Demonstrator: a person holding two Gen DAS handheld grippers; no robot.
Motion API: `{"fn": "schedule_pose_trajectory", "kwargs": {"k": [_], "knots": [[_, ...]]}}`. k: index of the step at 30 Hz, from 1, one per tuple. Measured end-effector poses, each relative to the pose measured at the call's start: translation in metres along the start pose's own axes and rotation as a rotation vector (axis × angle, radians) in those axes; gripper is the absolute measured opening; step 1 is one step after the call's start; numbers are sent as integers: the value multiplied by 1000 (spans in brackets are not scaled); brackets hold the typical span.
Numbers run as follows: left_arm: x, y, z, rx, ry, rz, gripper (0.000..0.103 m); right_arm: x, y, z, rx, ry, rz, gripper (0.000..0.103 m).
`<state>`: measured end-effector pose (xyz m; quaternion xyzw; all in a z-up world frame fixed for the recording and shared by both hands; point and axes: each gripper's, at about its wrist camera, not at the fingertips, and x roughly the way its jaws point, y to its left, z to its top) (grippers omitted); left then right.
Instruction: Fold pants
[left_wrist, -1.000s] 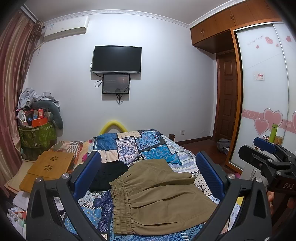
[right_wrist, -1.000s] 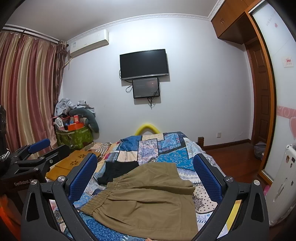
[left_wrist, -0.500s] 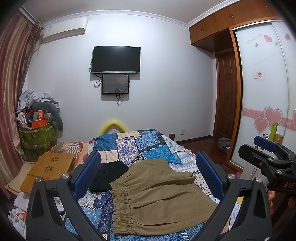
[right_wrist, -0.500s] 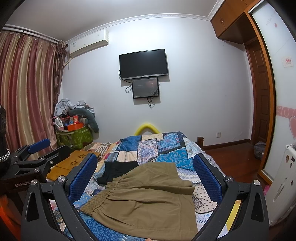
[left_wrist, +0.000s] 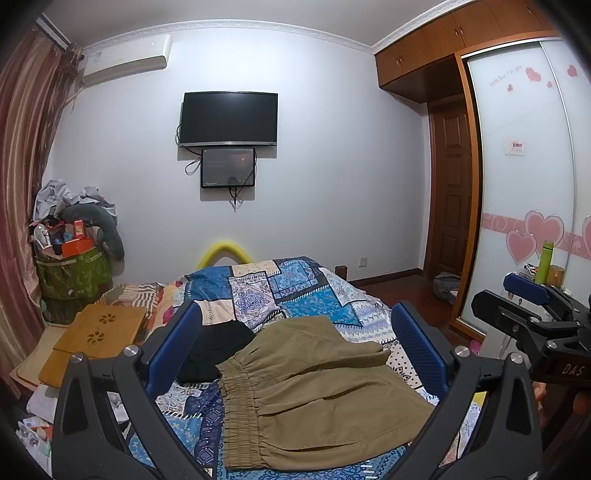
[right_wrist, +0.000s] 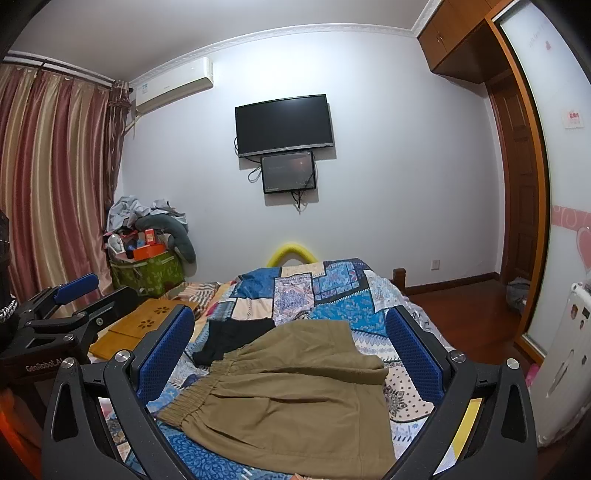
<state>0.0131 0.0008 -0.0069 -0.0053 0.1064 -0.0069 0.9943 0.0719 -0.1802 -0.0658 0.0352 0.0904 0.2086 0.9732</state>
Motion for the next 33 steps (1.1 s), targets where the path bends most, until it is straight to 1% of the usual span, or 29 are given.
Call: {"fn": "schedule_pose_trajectory", "kwargs": {"k": [7,12,17,19,24,26,30,31,33], "knots": [[18,1,-5,2,36,-12,103,12,-9,-5,16,27,-10,103],[58,9,-14,-13,122,-1,103,37,-24,-18,21,83,-28,103],[121,27,-31,-33,262,16,103,75,-54,-40,34,189,-59,103],[150,37,-40,-37,335,28,103,90,-68,-50,36,235,-78,103],[217,54,-74,-1,514,93,103,128,-106,-71,45,365,-119,103],[241,60,-90,0,581,81,103,139,-120,-79,64,420,-124,103],[273,78,-113,-24,676,69,103,165,-142,-98,86,508,-113,103],[281,81,-119,-15,703,76,103,172,-145,-102,88,531,-105,103],[291,85,-127,10,727,91,103,187,-152,-111,98,582,-83,102]]}}
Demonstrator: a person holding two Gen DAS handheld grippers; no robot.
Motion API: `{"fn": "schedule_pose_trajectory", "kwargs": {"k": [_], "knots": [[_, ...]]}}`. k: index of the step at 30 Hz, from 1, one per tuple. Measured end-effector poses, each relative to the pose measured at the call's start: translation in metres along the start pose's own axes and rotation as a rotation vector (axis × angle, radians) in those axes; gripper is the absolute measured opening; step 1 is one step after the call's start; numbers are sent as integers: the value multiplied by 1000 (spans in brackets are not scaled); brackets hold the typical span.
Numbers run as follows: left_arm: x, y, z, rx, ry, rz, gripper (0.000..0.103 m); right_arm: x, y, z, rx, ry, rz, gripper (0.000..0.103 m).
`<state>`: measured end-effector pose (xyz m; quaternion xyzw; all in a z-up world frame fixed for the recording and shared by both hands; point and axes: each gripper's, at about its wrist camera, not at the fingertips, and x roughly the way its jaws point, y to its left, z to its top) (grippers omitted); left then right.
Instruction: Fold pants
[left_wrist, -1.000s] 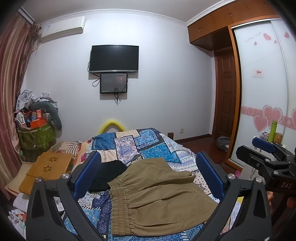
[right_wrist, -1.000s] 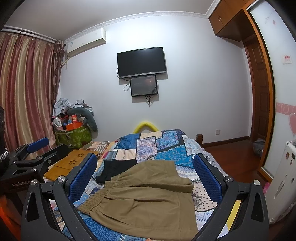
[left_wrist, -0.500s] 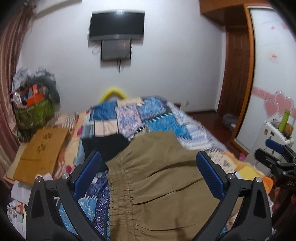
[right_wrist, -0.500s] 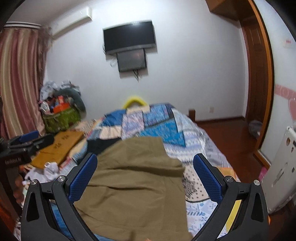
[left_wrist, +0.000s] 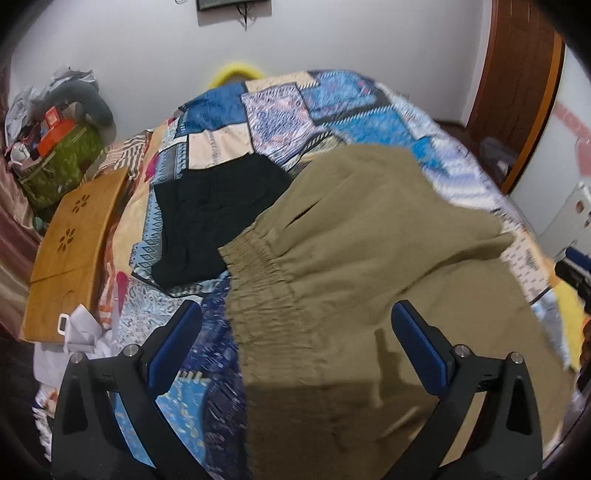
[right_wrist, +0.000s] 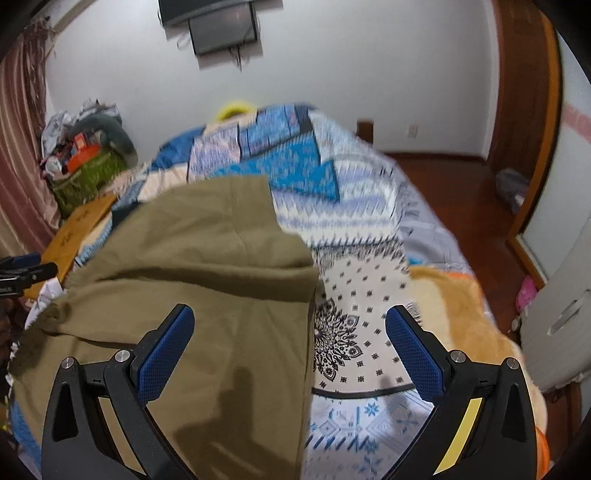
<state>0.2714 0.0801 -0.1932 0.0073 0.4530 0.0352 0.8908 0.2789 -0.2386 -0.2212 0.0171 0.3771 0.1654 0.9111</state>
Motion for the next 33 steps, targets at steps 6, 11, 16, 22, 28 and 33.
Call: {"fn": "schedule_pose_trajectory", "kwargs": {"k": [6,11,16,22,28,33], "knots": [[23,17,0,5,81,-38,98,46,-13,13,5,79,62,86],[41,23,-6,22,155,-56,83,84,-21,22,8,149,147,69],[51,26,-12,30,169,-99,83,108,-10,17,-65,207,210,46],[51,32,-15,55,148,-82,80,118,-14,18,-19,220,200,25],[55,32,-17,76,113,-34,80,121,-13,15,-9,242,148,10],[63,37,-12,61,126,-42,81,122,-8,19,-33,272,100,9]]}}
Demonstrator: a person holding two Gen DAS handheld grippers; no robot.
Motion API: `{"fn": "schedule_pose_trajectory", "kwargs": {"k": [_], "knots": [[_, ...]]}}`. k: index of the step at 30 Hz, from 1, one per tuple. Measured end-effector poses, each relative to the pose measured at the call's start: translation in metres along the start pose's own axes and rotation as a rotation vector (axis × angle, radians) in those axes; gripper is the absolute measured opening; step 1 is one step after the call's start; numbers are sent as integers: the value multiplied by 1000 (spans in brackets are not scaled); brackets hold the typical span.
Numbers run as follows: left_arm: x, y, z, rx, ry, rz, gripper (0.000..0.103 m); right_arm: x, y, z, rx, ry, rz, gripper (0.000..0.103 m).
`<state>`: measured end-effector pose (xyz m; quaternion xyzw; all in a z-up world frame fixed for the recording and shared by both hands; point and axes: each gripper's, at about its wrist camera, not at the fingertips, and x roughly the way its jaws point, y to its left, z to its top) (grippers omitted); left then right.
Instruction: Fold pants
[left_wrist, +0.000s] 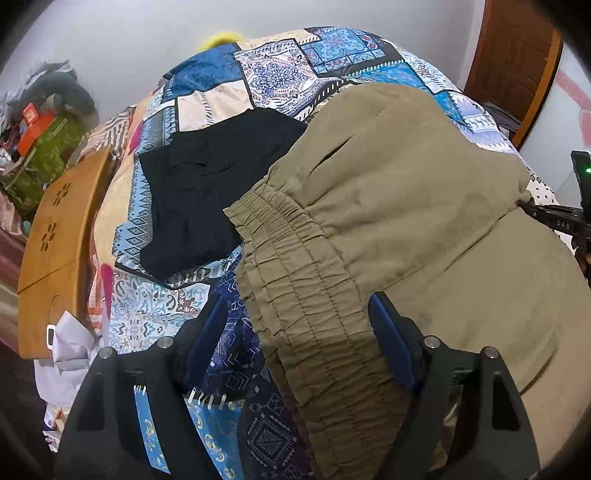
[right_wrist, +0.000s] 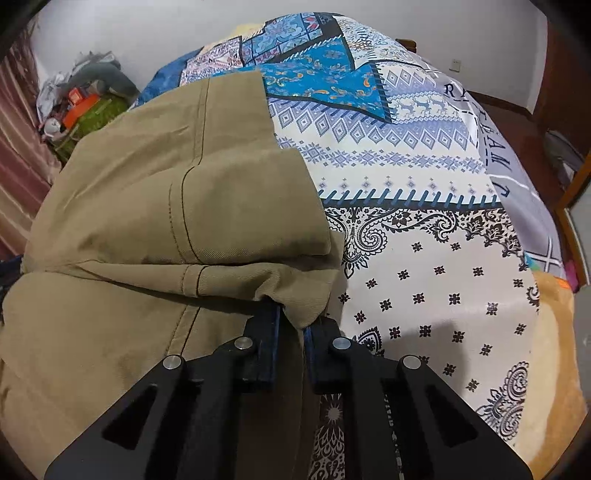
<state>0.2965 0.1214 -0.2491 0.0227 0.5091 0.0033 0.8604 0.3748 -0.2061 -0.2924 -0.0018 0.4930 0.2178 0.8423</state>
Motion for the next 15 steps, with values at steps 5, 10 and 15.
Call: {"fn": "schedule_pose_trajectory", "kwargs": {"k": [5,10,15], "knots": [[-6,4,6,-23,43,-32,80,-24,2,5,-49,-17,-42,11],[-18,-3,13,7,4,-9,89,-66,3,8,-55,-139,-12,30],[-16,5,25,-34,-28,2,95,-82,7,22,-32,-220,-2,64]]}}
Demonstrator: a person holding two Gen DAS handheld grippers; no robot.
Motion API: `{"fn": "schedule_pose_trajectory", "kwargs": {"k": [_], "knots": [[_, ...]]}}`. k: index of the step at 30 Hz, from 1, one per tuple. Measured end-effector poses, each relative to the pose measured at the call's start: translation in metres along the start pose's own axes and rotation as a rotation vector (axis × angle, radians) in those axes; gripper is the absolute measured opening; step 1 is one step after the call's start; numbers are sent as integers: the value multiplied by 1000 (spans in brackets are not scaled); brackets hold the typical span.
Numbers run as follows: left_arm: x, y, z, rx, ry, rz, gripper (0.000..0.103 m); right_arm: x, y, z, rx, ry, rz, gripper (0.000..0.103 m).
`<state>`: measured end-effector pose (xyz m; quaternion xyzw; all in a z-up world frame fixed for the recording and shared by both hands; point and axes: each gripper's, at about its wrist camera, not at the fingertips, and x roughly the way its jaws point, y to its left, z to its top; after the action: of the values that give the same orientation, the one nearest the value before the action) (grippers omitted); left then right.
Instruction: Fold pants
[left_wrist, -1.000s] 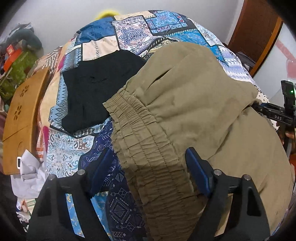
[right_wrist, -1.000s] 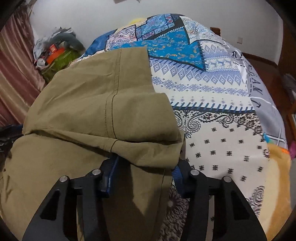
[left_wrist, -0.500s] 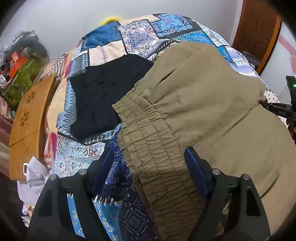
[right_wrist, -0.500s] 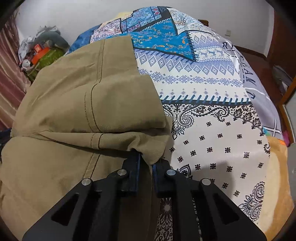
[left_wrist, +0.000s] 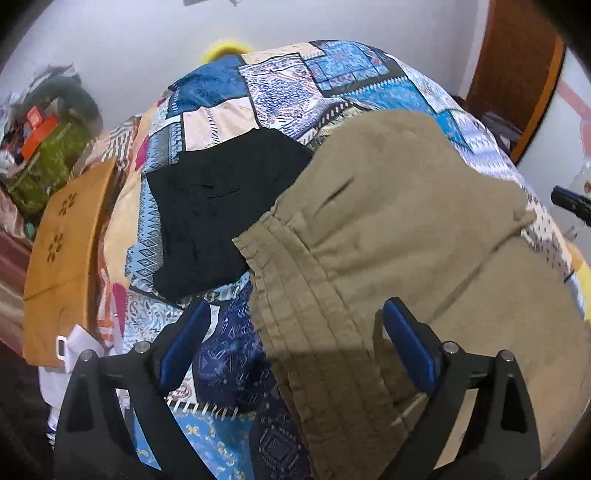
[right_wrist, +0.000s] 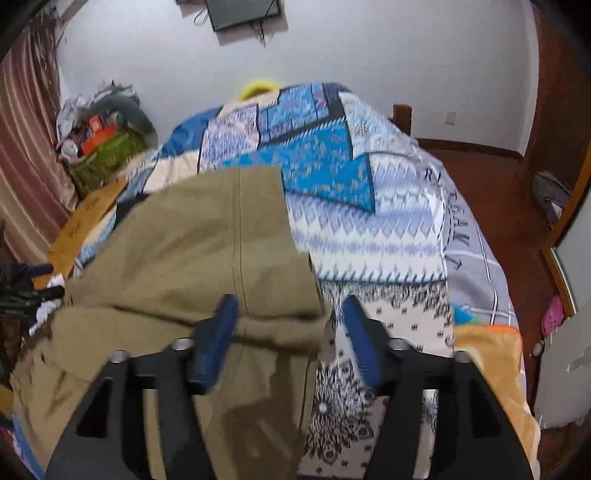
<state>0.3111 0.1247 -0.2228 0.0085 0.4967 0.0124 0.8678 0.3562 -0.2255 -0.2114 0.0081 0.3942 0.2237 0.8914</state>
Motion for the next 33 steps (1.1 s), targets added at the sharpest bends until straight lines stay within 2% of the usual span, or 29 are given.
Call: {"fn": "schedule_pose_trajectory", "kwargs": {"k": [2,6,9,12,14,15,16,17,19,24,27,33], "knots": [[10,7,5,-54,17,-27,95,11,-1,6,18,7,5,69],[36,15,7,-124,94,-91,95,45,-3,9,53,79,25,69],[47,19,4,-153,122,-142,96,68,-1,4,60,136,48,69],[49,21,2,-149,118,-176,94,80,0,-3,61,180,92,54],[49,19,0,-138,109,-204,84,86,0,-6,50,203,71,35],[48,18,0,-136,106,-200,82,90,1,-9,38,221,63,20],[47,18,0,-133,92,-181,71,92,2,-10,37,228,64,18],[46,17,0,-124,83,-158,64,92,2,-11,37,222,66,17],[43,17,0,-114,67,-121,59,91,9,-11,-3,215,41,13],[34,15,0,-84,38,-36,57,85,28,-18,-132,203,-84,11],[32,6,4,-30,24,18,57,84,25,-20,-132,231,-85,11],[59,7,11,-38,92,-2,59,83,20,-25,-86,279,-102,11]]}}
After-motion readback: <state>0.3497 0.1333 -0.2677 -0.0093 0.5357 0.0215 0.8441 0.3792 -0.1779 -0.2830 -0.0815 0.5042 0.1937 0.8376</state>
